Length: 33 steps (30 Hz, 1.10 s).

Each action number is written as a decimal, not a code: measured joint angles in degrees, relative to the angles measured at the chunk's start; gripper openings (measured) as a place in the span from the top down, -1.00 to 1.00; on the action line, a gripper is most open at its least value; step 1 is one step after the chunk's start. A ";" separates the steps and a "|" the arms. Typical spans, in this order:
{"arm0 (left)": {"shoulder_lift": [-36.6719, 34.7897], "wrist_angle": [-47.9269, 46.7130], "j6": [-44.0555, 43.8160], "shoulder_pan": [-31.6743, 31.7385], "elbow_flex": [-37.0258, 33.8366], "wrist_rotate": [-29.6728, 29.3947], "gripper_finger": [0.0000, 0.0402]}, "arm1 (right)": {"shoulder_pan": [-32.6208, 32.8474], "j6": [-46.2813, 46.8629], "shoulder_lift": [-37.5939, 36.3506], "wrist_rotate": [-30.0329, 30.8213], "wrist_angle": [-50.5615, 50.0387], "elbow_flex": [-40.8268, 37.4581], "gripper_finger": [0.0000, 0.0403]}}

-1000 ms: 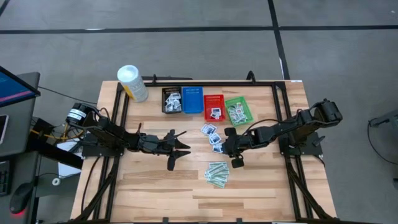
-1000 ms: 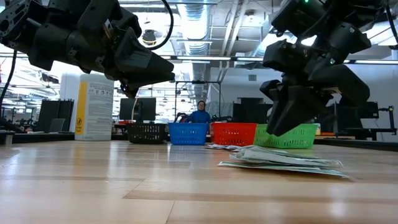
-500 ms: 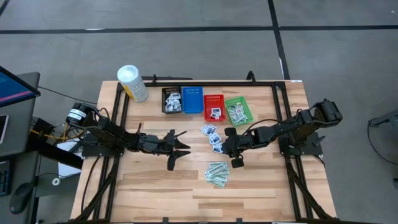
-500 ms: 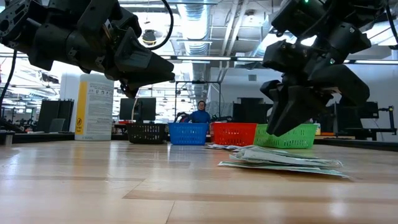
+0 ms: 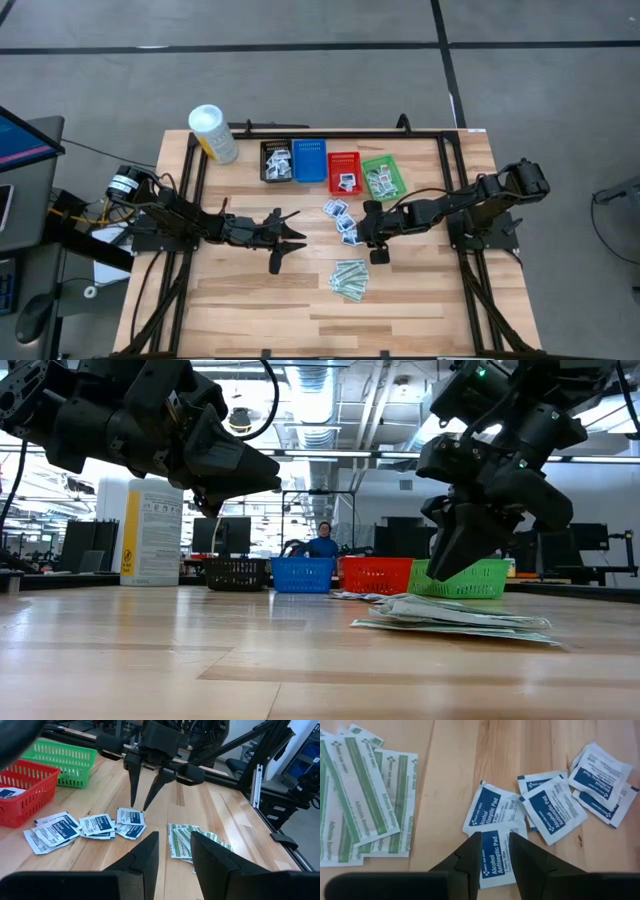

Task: Pick & Place First Aid Supplies
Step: Put the blue pad into the red bin

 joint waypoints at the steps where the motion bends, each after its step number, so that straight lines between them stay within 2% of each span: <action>1: 0.00 0.02 -0.02 0.00 0.00 0.00 0.44 | 0.00 0.08 0.01 0.00 -0.14 0.00 0.54; 7: 0.00 0.02 -0.02 0.00 0.00 0.00 0.44 | 0.04 0.20 0.00 -0.17 -0.34 -0.05 0.54; 26: 0.00 0.02 -0.02 0.00 0.00 -1.07 0.44 | -2.21 1.54 0.02 -0.24 7.28 -7.60 0.54; 33: -0.01 0.02 -0.02 0.02 0.00 -1.07 0.44 | -2.95 3.17 0.02 -4.62 7.16 -7.59 0.54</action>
